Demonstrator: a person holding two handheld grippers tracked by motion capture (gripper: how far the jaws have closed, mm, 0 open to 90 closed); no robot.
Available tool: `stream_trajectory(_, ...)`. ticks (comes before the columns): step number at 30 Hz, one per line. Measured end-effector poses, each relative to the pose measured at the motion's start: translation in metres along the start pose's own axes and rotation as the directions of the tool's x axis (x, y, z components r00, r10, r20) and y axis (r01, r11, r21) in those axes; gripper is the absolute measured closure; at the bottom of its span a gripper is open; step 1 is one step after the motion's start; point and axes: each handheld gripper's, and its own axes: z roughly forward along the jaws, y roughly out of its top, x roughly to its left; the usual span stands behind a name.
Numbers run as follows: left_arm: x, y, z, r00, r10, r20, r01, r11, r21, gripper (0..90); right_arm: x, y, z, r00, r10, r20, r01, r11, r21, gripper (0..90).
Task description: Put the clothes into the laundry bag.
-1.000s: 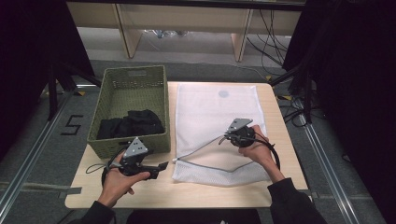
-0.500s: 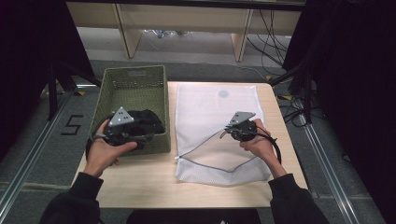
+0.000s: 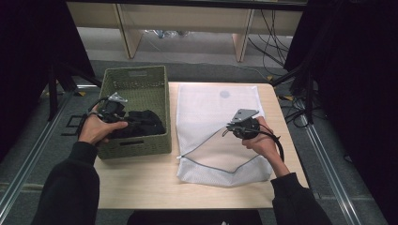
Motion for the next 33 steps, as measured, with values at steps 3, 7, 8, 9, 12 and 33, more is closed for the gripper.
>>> stream_trajectory(3,0.008,0.001,0.01,0.9975,-0.05,0.05,0.05,0.9987,0.011,21.0,0.002,0.0,0.001,0.9998,0.019,0.003,-0.019,1.0,0.008,89.6)
stream_trajectory(7,0.013,0.002,0.02,0.9988,-0.026,0.041,0.024,0.9983,0.054,20.8,0.0,-0.001,0.003,1.0,-0.001,-0.003,0.001,1.0,0.008,89.6)
stream_trajectory(8,0.014,0.002,0.026,0.9982,-0.007,0.06,0.002,0.9962,0.087,20.8,0.0,-0.001,0.002,1.0,-0.002,-0.004,0.002,1.0,0.013,89.6)
stream_trajectory(9,0.015,0.004,0.027,0.9973,-0.004,0.074,-0.004,0.9932,0.116,21.0,0.0,-0.002,0.003,1.0,-0.002,-0.004,0.002,1.0,0.009,89.6)
stream_trajectory(12,0.015,0.005,0.03,0.9975,-0.01,0.071,0.001,0.9919,0.127,21.0,0.001,-0.002,0.003,0.9999,0.012,-0.005,-0.012,1.0,0.014,89.6)
stream_trajectory(33,0.025,-0.001,0.066,0.9898,0.01,0.142,-0.048,0.9633,0.264,15.5,0.002,-0.003,0.005,0.9998,0.012,-0.016,-0.012,1.0,0.028,89.5)
